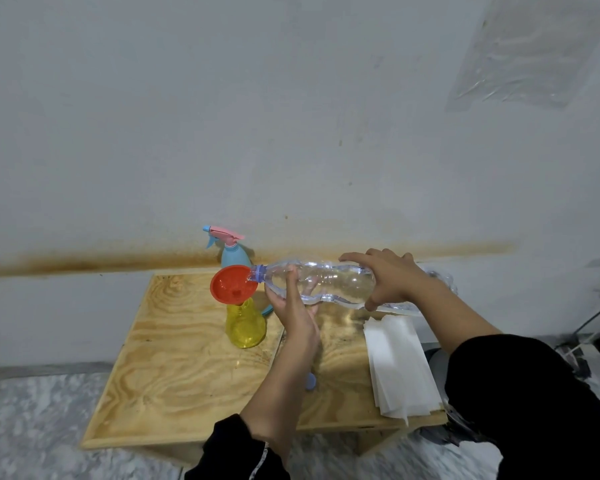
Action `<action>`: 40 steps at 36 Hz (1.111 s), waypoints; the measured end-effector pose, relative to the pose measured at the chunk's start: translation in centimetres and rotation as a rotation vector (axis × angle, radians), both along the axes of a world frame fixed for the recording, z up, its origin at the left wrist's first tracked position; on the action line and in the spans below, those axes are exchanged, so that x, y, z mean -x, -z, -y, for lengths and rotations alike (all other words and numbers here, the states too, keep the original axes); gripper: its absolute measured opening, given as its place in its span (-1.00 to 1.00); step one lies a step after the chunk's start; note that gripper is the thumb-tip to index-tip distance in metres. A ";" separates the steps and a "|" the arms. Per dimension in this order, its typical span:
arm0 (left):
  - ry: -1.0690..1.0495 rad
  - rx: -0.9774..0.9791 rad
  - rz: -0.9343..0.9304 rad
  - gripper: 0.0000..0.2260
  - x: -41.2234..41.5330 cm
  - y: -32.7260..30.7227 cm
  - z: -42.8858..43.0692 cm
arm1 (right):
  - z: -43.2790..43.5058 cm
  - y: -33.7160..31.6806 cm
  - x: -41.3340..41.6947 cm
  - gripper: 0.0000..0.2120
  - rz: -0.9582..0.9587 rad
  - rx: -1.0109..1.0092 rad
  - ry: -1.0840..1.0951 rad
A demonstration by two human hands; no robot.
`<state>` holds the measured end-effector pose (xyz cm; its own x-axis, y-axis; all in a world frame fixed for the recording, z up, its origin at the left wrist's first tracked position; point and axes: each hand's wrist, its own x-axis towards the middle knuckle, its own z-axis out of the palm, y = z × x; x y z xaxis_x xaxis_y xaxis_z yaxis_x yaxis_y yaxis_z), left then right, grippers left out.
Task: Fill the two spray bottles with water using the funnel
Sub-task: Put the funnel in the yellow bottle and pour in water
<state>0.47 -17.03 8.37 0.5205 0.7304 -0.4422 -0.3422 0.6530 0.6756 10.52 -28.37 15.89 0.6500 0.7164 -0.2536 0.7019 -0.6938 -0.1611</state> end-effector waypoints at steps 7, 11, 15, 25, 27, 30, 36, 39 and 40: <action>0.028 -0.005 -0.006 -0.36 -0.2 -0.1 0.2 | 0.4 0.2 -0.2 -0.09 -0.013 -0.003 0.016; 0.055 -0.015 -0.016 -0.35 -0.1 -0.1 0.3 | 0.7 0.6 -0.2 -0.09 -0.040 -0.029 0.034; 0.064 -0.051 -0.037 -0.40 0.0 -0.2 0.0 | 1.0 1.4 0.1 -0.10 -0.085 -0.082 0.057; 0.116 -0.340 -0.128 -0.24 0.7 -1.9 -1.1 | 1.6 4.6 1.7 -0.10 -0.249 -0.395 0.137; 0.120 -0.421 -0.124 -0.34 0.4 -2.3 -1.3 | 1.9 5.2 2.1 -0.10 -0.287 -0.505 0.149; 0.184 -0.561 -0.140 -0.38 0.2 -3.4 -1.0 | 2.3 6.2 2.7 -0.08 -0.351 -0.664 0.175; 0.298 -0.833 -0.141 -0.29 -0.6 -4.8 -0.3 | 2.2 8.5 3.5 -0.02 -0.408 -0.849 0.281; 0.346 -0.938 -0.157 -0.28 -0.9 -5.0 -0.1 | 1.9 9.7 3.7 0.04 -0.403 -0.864 0.321; 0.358 -0.972 -0.159 -0.29 -1.0 -5.1 0.0 | 1.8 10.0 3.9 0.06 -0.402 -0.868 0.327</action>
